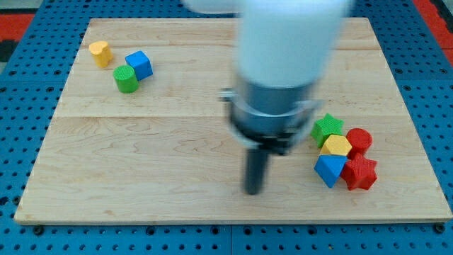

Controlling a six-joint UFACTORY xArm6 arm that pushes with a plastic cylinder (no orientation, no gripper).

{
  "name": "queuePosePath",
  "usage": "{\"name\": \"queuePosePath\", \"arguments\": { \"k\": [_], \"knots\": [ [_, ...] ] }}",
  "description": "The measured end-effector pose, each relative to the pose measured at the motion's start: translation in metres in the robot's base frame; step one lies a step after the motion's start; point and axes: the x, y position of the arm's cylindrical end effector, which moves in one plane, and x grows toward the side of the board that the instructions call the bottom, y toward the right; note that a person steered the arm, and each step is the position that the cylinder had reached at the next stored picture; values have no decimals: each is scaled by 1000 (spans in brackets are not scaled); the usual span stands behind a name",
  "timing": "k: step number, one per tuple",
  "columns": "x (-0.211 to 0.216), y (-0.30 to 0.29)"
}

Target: Separate the green circle from the blue cube

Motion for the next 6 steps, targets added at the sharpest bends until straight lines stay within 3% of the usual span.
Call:
{"name": "queuePosePath", "arguments": {
  "k": [2,3,4,6],
  "knots": [
    [-104,-222],
    [-175,-261],
    [-213,-249],
    [-210,-49]
  ]
}}
